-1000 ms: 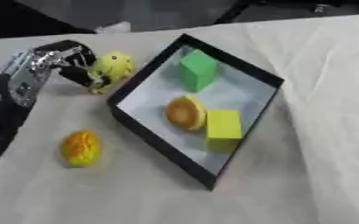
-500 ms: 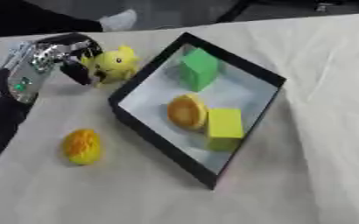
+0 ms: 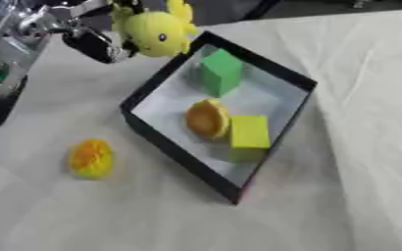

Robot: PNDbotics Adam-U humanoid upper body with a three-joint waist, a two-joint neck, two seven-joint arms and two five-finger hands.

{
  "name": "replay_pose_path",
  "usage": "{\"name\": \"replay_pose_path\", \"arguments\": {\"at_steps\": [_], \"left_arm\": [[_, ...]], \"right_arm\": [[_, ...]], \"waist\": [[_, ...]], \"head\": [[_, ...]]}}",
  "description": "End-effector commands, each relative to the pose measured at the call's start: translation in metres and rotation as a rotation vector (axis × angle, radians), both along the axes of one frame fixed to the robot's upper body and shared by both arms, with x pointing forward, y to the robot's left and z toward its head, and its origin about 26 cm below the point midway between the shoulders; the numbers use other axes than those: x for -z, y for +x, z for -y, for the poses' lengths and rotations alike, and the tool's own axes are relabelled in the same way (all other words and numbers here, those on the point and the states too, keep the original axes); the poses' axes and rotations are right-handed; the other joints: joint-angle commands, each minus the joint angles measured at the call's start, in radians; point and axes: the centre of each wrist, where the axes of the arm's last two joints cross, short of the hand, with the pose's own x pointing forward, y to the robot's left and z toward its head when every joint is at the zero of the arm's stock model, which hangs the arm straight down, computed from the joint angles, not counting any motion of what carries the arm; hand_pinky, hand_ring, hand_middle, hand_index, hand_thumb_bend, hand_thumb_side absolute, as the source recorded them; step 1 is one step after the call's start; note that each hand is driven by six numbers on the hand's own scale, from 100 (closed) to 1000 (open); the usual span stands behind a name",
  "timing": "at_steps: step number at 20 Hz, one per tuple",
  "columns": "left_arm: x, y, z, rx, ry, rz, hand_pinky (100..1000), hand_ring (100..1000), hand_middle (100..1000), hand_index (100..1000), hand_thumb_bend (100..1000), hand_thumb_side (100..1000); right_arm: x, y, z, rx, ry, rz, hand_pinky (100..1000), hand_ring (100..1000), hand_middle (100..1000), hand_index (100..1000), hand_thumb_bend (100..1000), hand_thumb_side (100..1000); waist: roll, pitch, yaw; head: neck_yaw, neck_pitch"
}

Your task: Pick up objects on the table and place them in the box.

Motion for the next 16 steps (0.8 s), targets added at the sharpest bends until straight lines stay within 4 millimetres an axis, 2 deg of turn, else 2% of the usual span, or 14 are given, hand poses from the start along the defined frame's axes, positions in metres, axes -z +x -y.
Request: {"name": "replay_pose_path", "arguments": {"at_steps": [1,5,8,16], "left_arm": [[-0.019,-0.028,0.011,0.105,0.049,0.039,722,674,604,636,230,100],[-0.017,-0.050,0.023,0.202,0.108,0.009,713,665,604,606,202,100],[-0.011,-0.058,0.030,0.257,0.132,-0.052,707,655,600,602,166,100],[0.011,-0.052,0.035,0.277,0.120,-0.143,706,649,596,607,125,100]], "right_arm": [[-0.011,-0.003,0.006,0.015,-0.030,0.026,885,685,767,876,100,556],[-0.011,-0.004,0.007,0.023,-0.031,0.024,886,685,767,876,100,557],[-0.010,-0.005,0.007,0.025,-0.031,0.022,886,684,767,875,100,557],[-0.008,-0.005,0.007,0.025,-0.034,0.011,886,683,768,874,100,559]], "waist": [[0.002,-0.047,0.003],[0.006,-0.053,0.009],[0.008,-0.056,0.011],[0.010,-0.056,0.010]], "head": [[-0.010,0.004],[-0.025,0.010],[-0.031,0.011],[-0.039,0.007]]}}
